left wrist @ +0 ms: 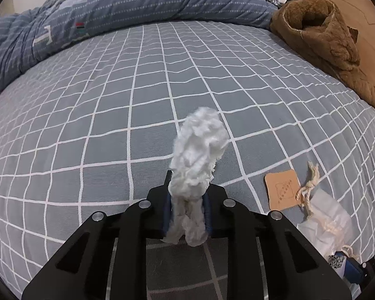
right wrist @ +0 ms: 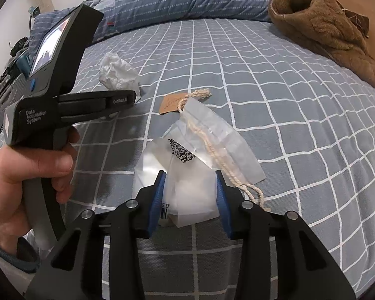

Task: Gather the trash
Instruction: 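Lift the tissue and white pouch and carry them to the bin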

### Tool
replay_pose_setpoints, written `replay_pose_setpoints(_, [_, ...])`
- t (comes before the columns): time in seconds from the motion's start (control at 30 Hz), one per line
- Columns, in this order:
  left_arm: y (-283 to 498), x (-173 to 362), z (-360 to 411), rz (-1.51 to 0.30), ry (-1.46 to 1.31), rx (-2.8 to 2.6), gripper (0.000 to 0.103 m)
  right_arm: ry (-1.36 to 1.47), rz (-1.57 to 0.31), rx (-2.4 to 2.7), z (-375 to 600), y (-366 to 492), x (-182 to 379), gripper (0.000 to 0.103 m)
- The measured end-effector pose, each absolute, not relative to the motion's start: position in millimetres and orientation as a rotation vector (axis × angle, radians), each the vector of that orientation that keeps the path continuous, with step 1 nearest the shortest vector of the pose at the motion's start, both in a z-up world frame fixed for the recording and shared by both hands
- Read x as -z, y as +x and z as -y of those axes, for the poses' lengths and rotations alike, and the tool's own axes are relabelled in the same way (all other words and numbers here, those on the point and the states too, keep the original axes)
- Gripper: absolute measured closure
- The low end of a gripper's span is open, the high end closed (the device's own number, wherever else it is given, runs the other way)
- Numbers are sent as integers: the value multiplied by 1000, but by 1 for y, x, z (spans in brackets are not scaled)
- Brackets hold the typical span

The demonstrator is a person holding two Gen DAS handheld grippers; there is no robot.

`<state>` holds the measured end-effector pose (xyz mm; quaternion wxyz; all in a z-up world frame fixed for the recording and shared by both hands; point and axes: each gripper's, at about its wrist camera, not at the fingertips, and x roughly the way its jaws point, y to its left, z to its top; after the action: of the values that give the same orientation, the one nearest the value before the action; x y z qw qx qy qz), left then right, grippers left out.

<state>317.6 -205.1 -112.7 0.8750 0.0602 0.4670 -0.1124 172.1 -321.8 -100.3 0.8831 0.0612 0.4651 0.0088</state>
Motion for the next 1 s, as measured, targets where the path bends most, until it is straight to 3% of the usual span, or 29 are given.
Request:
replay_pose_setpoints(0.43, [290,88,181,-970,96,238,83,97,-955,-9,306,160,76,79])
replay_pose_setpoints(1.0, [215,34,140,-935,51,245,83,102,-921,1,291,119,31,80])
